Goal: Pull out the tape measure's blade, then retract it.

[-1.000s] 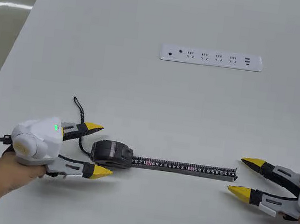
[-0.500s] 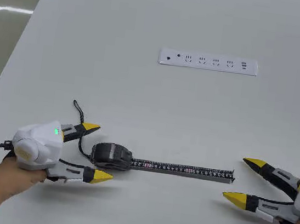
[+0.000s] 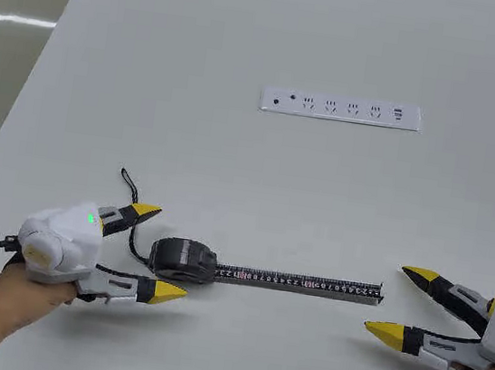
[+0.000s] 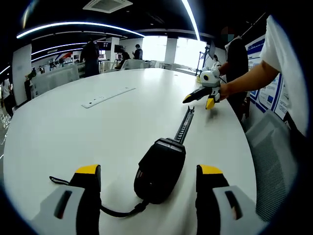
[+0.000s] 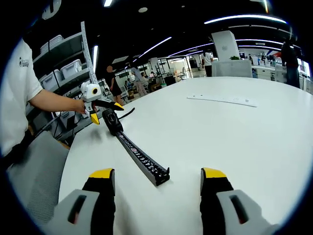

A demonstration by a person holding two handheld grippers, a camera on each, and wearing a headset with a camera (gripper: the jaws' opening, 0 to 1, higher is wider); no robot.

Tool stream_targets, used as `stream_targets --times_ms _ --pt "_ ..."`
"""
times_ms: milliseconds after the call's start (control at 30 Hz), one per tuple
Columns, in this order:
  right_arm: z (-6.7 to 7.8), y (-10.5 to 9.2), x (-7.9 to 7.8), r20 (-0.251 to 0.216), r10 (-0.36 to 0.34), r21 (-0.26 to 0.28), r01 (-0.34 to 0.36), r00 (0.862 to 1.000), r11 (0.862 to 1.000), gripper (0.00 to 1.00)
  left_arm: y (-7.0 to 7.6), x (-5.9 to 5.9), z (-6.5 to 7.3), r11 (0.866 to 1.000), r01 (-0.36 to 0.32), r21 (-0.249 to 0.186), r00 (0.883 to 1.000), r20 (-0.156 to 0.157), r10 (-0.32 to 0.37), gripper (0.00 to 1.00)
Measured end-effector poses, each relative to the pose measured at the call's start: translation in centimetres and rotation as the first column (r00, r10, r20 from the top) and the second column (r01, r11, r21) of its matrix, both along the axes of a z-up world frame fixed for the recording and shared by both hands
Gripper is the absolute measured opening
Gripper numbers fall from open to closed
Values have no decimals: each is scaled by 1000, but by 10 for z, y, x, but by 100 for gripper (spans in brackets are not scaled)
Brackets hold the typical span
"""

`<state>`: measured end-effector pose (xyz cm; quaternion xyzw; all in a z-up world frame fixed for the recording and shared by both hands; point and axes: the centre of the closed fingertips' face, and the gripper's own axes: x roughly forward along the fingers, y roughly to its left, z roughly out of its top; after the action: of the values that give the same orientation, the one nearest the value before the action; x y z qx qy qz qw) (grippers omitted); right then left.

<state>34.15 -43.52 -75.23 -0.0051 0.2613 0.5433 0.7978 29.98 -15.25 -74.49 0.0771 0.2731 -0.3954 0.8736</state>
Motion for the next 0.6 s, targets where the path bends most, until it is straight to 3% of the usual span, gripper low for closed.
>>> stream_targets --times_ms 100,167,600 --pt "1 0 -1 -18 -27 -6 27 999 1000 70 5 2 3 999 -44 -8 999 6 44 77" --pt "1 -1 0 -24 -48 -7 48 999 999 70 8 0 1 998 -60 19 998 9 60 76" --pt "0 -11 -8 -35 -128 -38 126 991 991 69 15 -17 1 990 -143 -10 989 -30 143 76"
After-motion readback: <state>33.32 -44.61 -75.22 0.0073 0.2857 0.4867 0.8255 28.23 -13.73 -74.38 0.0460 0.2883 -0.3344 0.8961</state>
